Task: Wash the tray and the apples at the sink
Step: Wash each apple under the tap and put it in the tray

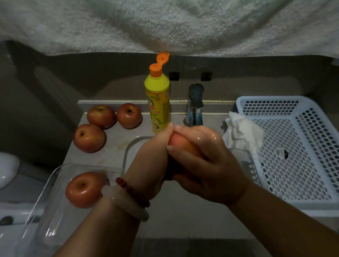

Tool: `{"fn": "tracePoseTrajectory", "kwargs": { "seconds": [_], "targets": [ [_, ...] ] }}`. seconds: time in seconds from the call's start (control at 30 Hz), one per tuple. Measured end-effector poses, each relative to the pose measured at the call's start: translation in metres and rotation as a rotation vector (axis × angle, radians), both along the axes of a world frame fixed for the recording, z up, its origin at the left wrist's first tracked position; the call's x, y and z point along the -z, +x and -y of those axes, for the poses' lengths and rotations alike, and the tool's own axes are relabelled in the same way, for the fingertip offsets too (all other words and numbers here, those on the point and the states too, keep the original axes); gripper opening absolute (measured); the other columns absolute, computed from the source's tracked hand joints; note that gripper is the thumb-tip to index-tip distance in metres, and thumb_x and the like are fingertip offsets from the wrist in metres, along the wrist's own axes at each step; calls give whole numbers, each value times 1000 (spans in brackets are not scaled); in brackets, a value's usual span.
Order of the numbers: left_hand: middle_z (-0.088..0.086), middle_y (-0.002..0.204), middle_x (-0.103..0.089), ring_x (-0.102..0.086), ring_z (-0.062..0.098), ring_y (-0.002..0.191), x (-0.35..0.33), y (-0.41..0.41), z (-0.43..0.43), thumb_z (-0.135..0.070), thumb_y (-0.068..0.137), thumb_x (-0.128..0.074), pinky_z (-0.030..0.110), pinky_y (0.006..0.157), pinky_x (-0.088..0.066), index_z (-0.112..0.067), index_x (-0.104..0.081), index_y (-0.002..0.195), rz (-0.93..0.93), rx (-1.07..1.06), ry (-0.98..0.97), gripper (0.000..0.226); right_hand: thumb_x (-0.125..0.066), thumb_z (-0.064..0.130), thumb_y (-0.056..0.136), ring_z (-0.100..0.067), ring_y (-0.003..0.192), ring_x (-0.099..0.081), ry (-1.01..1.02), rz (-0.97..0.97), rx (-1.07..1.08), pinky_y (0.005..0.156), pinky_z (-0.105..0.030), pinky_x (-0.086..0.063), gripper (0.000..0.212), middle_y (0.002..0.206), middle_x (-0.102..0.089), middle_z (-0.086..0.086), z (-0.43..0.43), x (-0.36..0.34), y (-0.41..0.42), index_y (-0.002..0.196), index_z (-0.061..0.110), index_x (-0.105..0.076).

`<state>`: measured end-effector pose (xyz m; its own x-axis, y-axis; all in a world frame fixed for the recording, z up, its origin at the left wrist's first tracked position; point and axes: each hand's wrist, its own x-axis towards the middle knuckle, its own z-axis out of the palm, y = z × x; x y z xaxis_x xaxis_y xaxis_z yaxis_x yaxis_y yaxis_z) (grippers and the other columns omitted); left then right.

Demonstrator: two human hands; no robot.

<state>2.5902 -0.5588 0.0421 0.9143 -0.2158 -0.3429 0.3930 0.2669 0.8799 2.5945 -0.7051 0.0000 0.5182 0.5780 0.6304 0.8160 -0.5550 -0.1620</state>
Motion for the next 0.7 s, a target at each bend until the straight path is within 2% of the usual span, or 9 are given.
{"fn": "tracePoseTrajectory", "kwargs": {
  "seconds": [0.07, 0.17, 0.3, 0.37, 0.4, 0.47, 0.57, 0.63, 0.7],
  "targets": [
    [7, 64, -54, -53, 13, 60, 1, -2, 8, -38, 102, -33, 21, 58, -45, -16, -52, 75, 177, -67, 124, 39, -44, 38, 98, -25, 122, -45, 193, -93, 69, 104, -27, -35, 35, 134, -39, -13, -8, -4, -4, 127, 19, -45],
    [-5, 83, -62, -57, 4, 77, 9, -11, 23, -36, 91, -37, 21, 71, -49, -16, -59, 94, 630, -223, 558, 30, -46, 30, 95, 3, 111, -49, 609, -372, 217, 93, -9, -38, 30, 122, -55, -14, -29, -16, -14, 119, 15, -55],
    [13, 112, -63, -57, 14, 103, 20, -10, 16, -27, 94, -39, 23, 89, -47, -9, -59, 114, 1070, -224, 853, 33, -45, 32, 94, -17, 95, -69, 1266, -1258, 156, 80, -34, -56, 27, 99, -71, -7, -38, -33, -16, 109, 18, -63],
    [13, 115, -63, -56, 20, 109, 30, -4, 5, -26, 90, -46, 35, 93, -46, -13, -57, 113, 1260, -108, 937, 29, -43, 33, 98, -22, 88, -72, 1371, -1611, 112, 75, -38, -56, 31, 91, -74, -11, -29, -34, -13, 110, 15, -64],
    [13, 115, -64, -56, 22, 111, 33, -2, 3, -25, 89, -49, 39, 93, -47, -12, -59, 113, 1301, -77, 946, 29, -41, 32, 99, -22, 87, -72, 1367, -1670, 99, 73, -37, -55, 32, 88, -74, -10, -27, -34, -13, 109, 14, -64],
    [11, 111, -65, -58, 19, 108, 33, -4, 6, -23, 90, -47, 36, 91, -48, -8, -64, 110, 1221, -144, 879, 31, -39, 30, 99, -20, 91, -70, 1281, -1500, 124, 72, -33, -55, 29, 88, -73, -5, -30, -30, -13, 106, 17, -63],
    [1, 105, -62, -57, 3, 101, 18, -11, 23, -20, 93, -36, 18, 83, -47, -17, -60, 109, 964, -389, 655, 29, -39, 42, 92, -9, 91, -64, 850, -876, 237, 71, -22, -54, 34, 98, -65, -3, -39, -30, -17, 109, 20, -58],
    [-1, 104, -61, -58, 5, 95, 15, -12, 27, -27, 94, -40, 24, 82, -52, -20, -57, 109, 850, -425, 648, 24, -38, 47, 93, 1, 97, -58, 660, -654, 214, 74, -12, -49, 43, 112, -58, -5, -37, -28, -21, 120, 17, -51],
    [7, 105, -56, -55, 13, 92, 20, -10, 17, -34, 96, -43, 32, 103, -44, -10, -55, 109, 925, -435, 701, 30, -35, 50, 98, 9, 104, -49, 491, -440, 201, 82, -6, -42, 50, 125, -48, -9, -30, -20, -24, 131, 13, -40]
  ]
}}
